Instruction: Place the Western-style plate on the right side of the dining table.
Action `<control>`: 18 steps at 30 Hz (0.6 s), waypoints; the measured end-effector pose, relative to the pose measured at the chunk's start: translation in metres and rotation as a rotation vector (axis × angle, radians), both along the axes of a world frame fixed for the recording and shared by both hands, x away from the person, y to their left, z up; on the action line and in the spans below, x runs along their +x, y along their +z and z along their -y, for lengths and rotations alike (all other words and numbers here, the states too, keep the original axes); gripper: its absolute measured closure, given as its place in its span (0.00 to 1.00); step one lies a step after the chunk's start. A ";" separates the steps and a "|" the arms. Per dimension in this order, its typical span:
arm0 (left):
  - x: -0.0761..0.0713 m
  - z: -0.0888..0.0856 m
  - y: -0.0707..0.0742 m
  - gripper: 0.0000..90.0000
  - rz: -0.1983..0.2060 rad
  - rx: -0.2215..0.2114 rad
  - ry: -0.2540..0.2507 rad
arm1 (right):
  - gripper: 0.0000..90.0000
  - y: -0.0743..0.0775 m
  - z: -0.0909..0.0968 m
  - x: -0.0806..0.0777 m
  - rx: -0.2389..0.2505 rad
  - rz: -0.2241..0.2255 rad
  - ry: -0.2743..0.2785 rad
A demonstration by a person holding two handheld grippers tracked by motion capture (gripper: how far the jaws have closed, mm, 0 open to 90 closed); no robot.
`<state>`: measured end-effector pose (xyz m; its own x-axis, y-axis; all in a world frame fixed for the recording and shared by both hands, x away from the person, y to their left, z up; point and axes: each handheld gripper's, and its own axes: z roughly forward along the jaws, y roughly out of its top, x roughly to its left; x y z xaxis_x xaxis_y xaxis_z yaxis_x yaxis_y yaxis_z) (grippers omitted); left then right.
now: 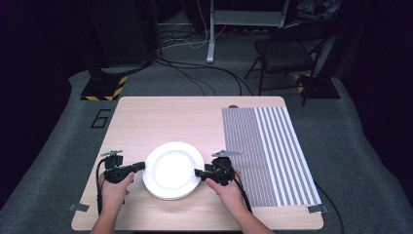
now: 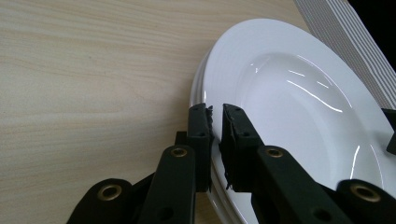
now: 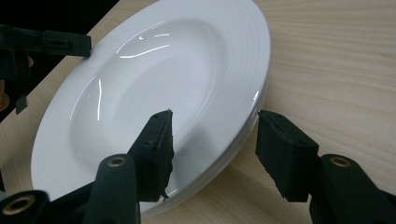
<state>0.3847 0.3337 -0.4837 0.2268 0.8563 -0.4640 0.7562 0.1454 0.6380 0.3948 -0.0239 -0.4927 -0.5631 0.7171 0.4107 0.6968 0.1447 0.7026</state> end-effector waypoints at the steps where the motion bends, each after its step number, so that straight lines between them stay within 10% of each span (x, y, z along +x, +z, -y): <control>1: 0.000 0.000 0.000 0.91 0.001 0.001 -0.002 | 0.51 0.000 -0.001 0.000 -0.004 0.003 0.006; 18: 0.000 -0.004 -0.004 0.95 0.001 -0.037 0.009 | 0.52 0.011 -0.007 -0.002 -0.005 -0.020 -0.025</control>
